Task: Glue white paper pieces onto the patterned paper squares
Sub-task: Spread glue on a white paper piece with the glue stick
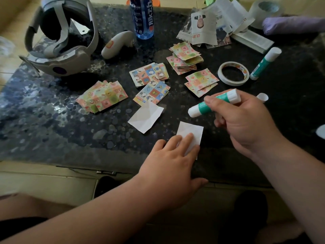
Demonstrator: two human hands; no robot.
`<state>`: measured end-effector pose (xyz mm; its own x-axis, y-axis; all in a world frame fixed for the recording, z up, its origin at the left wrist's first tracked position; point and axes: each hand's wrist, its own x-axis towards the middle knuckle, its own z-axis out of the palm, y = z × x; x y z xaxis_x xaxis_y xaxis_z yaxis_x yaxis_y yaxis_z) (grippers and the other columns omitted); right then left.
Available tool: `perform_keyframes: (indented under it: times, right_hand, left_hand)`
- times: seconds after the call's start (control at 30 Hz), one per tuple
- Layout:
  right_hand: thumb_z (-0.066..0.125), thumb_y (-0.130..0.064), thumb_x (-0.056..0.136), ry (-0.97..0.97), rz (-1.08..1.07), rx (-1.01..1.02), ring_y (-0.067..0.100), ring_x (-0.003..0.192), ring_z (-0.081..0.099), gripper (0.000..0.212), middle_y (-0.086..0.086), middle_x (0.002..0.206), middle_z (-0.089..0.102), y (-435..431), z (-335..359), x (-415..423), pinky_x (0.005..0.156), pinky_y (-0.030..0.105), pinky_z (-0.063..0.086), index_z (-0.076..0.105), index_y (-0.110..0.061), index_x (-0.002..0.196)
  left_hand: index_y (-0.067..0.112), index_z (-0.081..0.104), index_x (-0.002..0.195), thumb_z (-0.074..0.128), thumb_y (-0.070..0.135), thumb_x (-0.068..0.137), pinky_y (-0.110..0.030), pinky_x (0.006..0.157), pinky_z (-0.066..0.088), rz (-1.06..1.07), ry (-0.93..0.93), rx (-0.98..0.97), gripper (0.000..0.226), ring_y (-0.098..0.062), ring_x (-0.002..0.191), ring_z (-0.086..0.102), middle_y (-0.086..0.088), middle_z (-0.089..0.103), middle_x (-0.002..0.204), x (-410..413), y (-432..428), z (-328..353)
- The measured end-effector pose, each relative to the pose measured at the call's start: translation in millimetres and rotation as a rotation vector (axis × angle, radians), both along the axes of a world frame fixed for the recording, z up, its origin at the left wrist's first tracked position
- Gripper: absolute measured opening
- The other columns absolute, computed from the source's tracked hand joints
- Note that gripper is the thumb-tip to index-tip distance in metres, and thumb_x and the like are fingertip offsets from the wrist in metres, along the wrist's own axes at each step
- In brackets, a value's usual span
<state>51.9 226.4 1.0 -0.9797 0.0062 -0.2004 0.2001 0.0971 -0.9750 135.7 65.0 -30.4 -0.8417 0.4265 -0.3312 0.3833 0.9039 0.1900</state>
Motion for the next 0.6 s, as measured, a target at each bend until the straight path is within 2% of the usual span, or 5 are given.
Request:
perform_keyframes:
  times: [0.1,0.2,0.33,0.47,0.6]
  right_hand:
    - [0.073,-0.017,0.091,0.028,-0.018,0.026,0.000,0.056,0.058,0.006,-0.012,0.056,0.061,-10,-8,1,0.066,0.032,0.054,0.071,-0.014,0.086]
    - [0.069,-0.010,0.094,-0.010,0.010,-0.023,0.002,0.055,0.062,0.005,-0.012,0.052,0.060,-15,-13,1,0.074,0.038,0.063,0.073,-0.010,0.091]
    - [0.071,-0.008,0.093,-0.132,0.072,-0.084,0.010,0.066,0.062,0.012,-0.003,0.067,0.066,-20,-21,-3,0.085,0.050,0.063,0.077,-0.012,0.102]
    - [0.076,-0.009,0.089,-0.140,0.062,-0.038,0.023,0.091,0.076,0.005,0.006,0.088,0.077,-21,-27,-4,0.086,0.049,0.063,0.076,-0.012,0.092]
    - [0.076,-0.013,0.090,-0.100,0.056,0.079,0.018,0.092,0.076,0.003,0.002,0.088,0.076,-19,-29,-7,0.081,0.044,0.065,0.075,-0.014,0.091]
  left_hand:
    - [0.033,0.013,0.159,0.033,0.074,0.095,-0.048,0.120,0.013,0.009,0.011,0.012,0.079,-0.022,0.154,0.002,0.002,-0.003,0.170,-2,1,-1]
    - [0.033,0.015,0.159,0.033,0.074,0.095,-0.051,0.119,0.015,0.008,0.027,0.019,0.078,-0.022,0.153,0.006,0.003,0.002,0.170,-2,1,-4]
    - [0.028,0.016,0.160,0.033,0.073,0.096,-0.052,0.119,0.017,0.006,0.041,0.011,0.080,-0.022,0.152,0.009,0.003,0.004,0.169,-3,0,-6]
    - [0.024,0.012,0.161,0.033,0.072,0.096,-0.052,0.121,0.011,0.013,0.032,0.015,0.083,-0.021,0.153,0.004,0.003,-0.002,0.170,-3,0,-4]
    - [0.025,0.007,0.161,0.034,0.071,0.097,-0.053,0.123,-0.002,0.017,0.004,0.024,0.084,-0.021,0.155,-0.008,0.004,-0.007,0.170,-2,1,-4]
